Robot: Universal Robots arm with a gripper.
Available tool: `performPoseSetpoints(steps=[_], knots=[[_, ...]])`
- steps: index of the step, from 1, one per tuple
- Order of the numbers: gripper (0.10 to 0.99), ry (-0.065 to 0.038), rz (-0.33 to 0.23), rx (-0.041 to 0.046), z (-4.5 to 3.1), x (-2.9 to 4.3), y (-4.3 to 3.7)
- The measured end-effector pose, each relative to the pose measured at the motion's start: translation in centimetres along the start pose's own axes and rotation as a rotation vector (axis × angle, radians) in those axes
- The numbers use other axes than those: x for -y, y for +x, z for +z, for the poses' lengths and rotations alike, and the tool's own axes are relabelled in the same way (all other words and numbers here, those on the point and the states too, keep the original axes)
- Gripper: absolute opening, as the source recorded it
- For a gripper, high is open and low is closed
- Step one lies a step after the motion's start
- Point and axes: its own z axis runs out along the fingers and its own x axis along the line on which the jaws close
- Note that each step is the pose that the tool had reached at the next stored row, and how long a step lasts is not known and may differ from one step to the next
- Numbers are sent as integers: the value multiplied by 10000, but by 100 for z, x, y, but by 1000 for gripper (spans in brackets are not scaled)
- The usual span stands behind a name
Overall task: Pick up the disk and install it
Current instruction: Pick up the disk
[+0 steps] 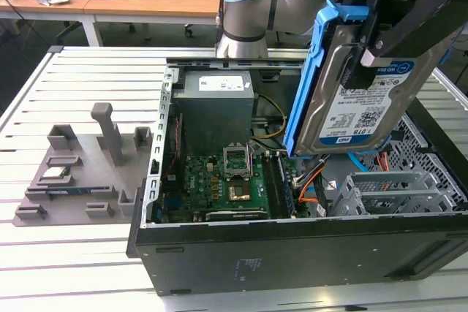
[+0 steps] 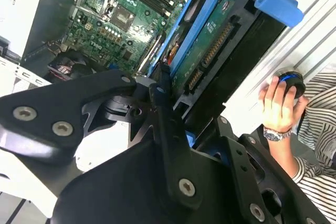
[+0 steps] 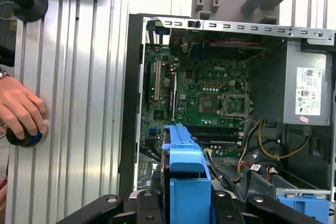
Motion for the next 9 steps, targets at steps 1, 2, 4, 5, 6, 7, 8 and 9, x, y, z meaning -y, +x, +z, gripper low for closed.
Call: performPoseSetpoints(steps=[1,2,4,5,6,7,8,9], knots=[[365,1,162,3,5,1,0],[365,4,296,6,8,1,0],[365,8,546,-7,12,24,2],[365,8,565,-4,12,56,4],[365,4,570,-5,10,120,7],[365,1,571,-5,9,177,10],[365,-3,572,-4,8,220,12],[365,-5,572,-4,7,254,14]])
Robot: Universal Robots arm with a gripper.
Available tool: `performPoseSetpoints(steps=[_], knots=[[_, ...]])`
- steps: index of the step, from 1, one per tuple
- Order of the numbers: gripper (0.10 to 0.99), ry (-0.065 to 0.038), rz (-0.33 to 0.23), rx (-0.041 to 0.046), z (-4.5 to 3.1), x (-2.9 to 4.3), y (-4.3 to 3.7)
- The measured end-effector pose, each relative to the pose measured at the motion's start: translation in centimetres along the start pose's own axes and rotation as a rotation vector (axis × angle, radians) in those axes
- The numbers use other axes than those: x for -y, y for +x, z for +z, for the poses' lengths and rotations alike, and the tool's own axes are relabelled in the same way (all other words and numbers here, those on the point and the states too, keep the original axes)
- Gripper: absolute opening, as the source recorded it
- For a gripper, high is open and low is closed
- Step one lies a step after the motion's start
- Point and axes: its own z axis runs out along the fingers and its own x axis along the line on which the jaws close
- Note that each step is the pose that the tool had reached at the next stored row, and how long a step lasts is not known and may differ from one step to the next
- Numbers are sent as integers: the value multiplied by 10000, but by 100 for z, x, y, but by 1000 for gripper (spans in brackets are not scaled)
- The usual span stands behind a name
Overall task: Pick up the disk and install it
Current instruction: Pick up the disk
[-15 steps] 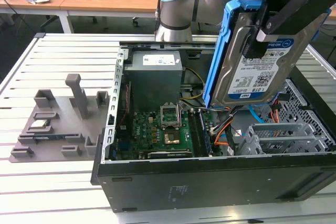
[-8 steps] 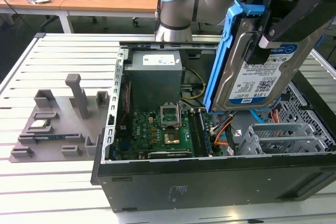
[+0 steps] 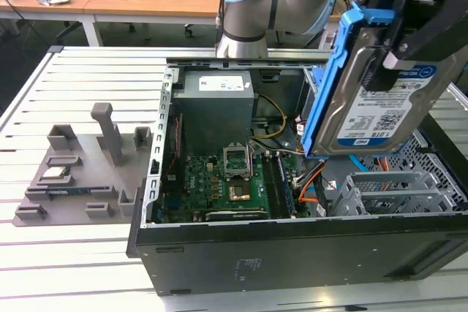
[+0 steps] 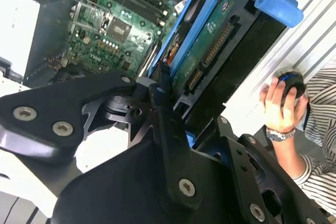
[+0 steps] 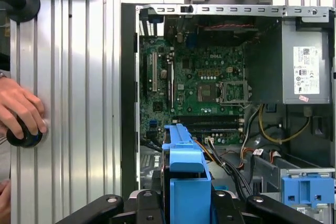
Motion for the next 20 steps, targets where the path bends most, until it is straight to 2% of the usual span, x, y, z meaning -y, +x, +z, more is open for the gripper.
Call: performPoseSetpoints(steps=[2,5,13,20], knots=[[365,-5,-2,-2,-3,74,-1],[365,-15,-1,-1,-6,223,-2],[365,-34,2,-2,-11,495,-4],[365,-43,2,-1,-14,654,-5]])
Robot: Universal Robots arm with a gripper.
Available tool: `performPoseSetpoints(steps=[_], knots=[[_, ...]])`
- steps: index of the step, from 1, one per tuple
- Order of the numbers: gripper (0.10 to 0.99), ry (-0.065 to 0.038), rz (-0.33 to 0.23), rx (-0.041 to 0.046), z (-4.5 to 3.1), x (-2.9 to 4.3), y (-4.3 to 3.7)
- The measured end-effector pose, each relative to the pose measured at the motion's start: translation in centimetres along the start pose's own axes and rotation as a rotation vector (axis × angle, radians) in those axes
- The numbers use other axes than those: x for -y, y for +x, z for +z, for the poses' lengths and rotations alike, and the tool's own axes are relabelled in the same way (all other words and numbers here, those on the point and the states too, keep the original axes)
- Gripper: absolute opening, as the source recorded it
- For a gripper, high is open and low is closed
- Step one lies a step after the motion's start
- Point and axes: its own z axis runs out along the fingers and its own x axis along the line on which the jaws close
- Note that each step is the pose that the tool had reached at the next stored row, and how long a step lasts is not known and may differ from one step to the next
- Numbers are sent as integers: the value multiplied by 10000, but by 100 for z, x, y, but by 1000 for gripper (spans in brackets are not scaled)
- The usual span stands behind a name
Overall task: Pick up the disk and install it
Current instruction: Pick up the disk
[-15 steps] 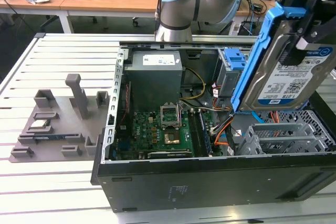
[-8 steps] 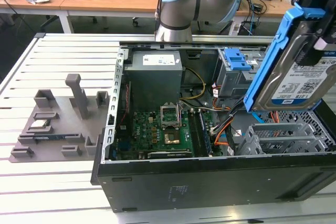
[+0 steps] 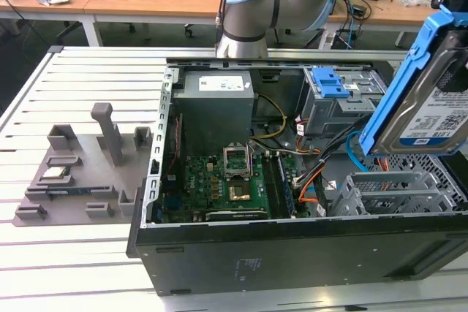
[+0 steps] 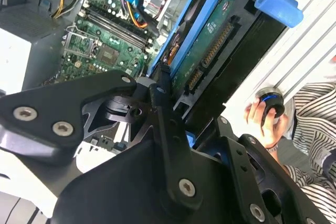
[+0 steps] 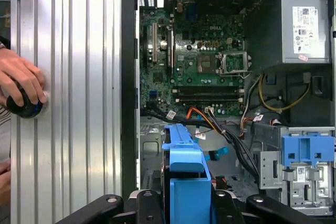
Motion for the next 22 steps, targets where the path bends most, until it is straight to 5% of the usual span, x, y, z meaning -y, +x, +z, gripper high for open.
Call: performPoseSetpoints(steps=[16,22], knots=[[365,-21,-1,-1,-7,417,-4],[365,-28,1,0,36,443,-3]])
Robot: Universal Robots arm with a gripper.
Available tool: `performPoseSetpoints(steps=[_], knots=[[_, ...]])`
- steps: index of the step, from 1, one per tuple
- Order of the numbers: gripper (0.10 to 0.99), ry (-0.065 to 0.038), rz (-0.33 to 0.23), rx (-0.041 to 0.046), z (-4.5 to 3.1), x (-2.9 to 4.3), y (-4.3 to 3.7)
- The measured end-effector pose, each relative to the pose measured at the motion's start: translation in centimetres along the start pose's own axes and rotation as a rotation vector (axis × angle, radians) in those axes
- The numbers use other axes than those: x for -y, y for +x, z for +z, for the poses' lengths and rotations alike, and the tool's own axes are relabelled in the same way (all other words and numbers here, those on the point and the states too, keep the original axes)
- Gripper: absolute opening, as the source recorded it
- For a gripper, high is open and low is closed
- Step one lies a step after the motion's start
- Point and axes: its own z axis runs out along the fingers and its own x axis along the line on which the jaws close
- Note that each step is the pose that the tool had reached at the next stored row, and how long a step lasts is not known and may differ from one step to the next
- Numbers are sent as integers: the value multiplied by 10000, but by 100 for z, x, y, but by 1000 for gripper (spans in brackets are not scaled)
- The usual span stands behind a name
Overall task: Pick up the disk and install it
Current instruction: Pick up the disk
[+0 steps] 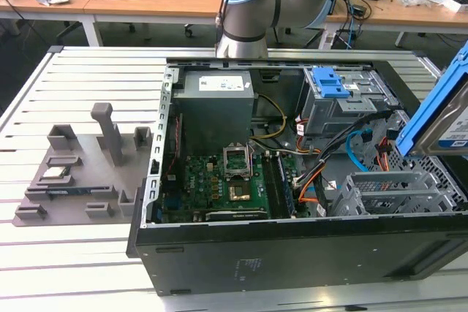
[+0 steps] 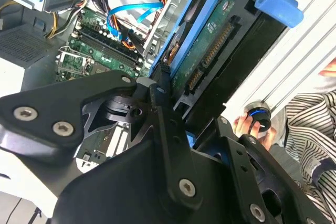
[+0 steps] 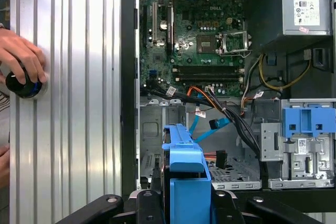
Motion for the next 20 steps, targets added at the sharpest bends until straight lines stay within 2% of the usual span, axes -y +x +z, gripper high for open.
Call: performPoseSetpoints(steps=[7,10,12,14,18,20], knots=[[365,-12,-1,-1,174,8,7],[365,-12,0,-3,215,5,19],[365,-12,-1,-1,248,-31,20],[365,-12,0,-3,297,-135,22],[365,-12,19,-20,374,-157,14],[365,-10,81,-64,425,-156,-1]])
